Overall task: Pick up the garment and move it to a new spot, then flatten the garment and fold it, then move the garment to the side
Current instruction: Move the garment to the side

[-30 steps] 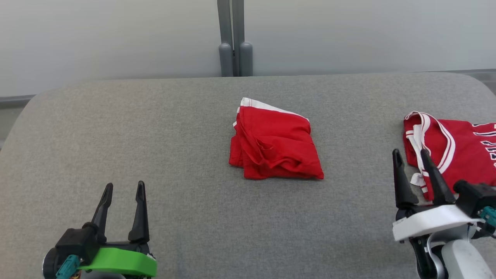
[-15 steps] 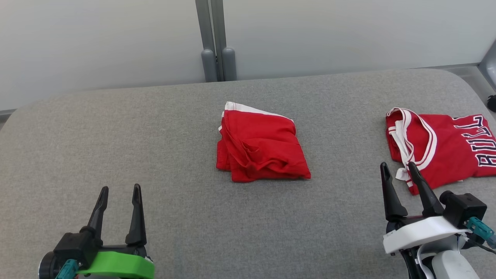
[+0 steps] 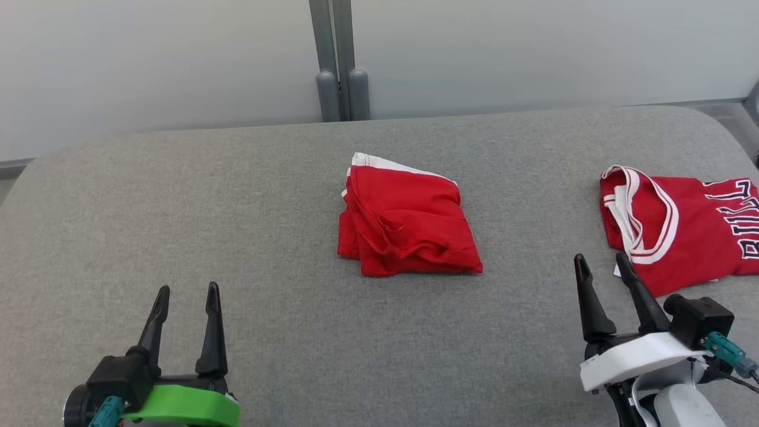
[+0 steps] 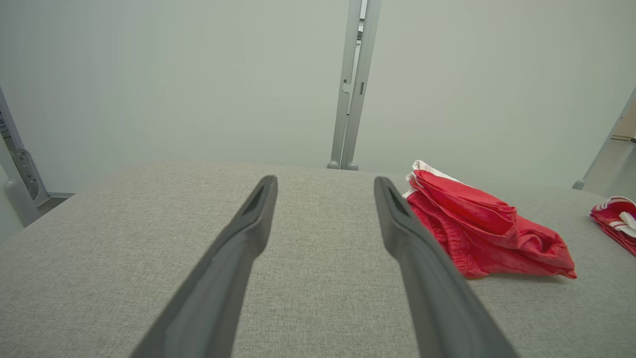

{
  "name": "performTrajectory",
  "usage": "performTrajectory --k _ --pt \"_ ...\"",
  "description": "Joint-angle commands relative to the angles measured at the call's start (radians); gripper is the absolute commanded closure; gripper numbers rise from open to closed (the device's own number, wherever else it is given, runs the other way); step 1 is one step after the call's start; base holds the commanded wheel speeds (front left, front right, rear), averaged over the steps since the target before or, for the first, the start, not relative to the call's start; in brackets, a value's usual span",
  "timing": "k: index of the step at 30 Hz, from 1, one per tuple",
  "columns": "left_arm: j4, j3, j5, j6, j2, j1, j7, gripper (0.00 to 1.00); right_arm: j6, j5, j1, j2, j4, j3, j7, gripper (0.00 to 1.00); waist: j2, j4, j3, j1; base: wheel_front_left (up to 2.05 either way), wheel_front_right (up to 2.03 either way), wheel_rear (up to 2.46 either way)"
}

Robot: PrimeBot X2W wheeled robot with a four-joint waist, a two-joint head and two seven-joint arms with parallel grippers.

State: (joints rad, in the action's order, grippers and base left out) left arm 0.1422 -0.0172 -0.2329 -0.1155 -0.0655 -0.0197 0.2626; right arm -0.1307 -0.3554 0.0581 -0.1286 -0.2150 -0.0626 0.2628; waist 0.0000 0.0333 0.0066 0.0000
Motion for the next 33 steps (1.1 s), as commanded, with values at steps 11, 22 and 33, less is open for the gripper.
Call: performTrajectory --k 11,22,33 --pt "0.008 -0.035 -0.011 -0.011 0.009 0.051 0.002 0.0 0.0 -0.075 0.26 -0.049 -0.178 -0.074 -0.162 0.0 0.0 0.095 0.057 0.0 0.0 0.0 0.0" --pt "0.03 -0.069 -0.034 -0.016 0.013 0.108 0.002 0.0 0.0 -0.162 0.548 -0.08 -0.466 -0.097 -0.334 0.0 0.0 0.24 0.139 0.0 0.0 0.0 0.0" --pt "0.047 -0.084 -0.052 -0.016 0.015 0.129 0.002 0.0 0.0 -0.219 0.64 -0.089 -0.78 -0.106 -0.475 0.0 0.0 0.317 0.166 0.0 0.0 0.0 0.0"
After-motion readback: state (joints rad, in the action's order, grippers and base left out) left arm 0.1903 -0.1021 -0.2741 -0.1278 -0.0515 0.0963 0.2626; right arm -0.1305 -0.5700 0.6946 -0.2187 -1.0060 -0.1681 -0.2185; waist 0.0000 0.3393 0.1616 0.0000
